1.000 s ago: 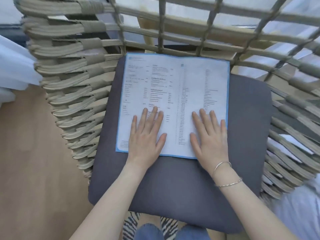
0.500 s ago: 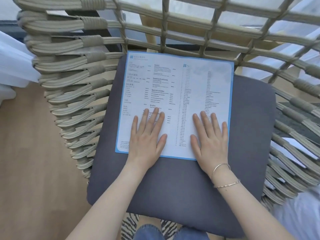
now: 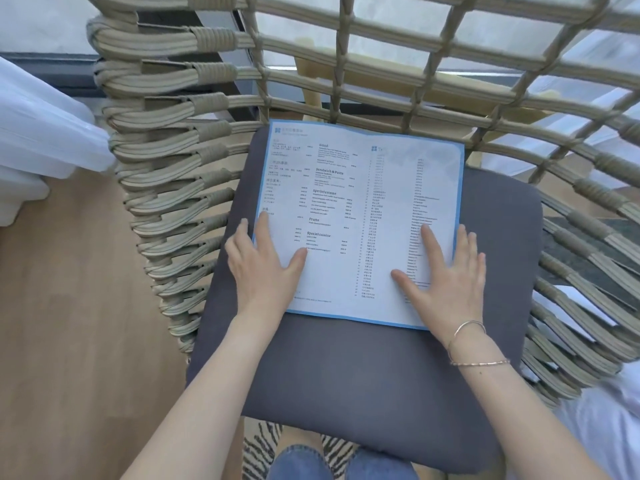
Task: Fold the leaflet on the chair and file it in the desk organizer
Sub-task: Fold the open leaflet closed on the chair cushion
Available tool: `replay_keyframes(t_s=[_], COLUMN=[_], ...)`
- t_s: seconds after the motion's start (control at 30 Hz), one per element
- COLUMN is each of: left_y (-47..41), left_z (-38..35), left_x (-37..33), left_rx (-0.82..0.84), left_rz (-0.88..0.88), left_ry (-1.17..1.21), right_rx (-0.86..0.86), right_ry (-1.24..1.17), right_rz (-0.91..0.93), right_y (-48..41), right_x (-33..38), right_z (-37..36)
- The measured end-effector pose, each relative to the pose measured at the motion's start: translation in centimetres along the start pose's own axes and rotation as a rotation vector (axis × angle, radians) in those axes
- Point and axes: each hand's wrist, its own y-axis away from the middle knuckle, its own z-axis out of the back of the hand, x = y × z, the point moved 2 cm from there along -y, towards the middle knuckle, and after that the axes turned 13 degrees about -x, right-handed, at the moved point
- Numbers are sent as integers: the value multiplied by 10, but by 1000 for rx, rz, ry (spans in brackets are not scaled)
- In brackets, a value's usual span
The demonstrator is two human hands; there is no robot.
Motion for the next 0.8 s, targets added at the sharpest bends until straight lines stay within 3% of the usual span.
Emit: replay_keyframes(t_s=[0.2,0.5,0.8], left_y=[-2,-18,0], left_z=[-3,22,58], left_x=[3,2,-52], left_rx=[-50,-31,-3], left_rz=[-16,151,-47], left_ry=[122,363,456], right_rx=[1,0,84], right_ry=[15,-14,-50], right_rz=[0,-3,-46], right_y=[1,0,-7], right_x=[-3,-3,4], right_z=[-6,-2,17])
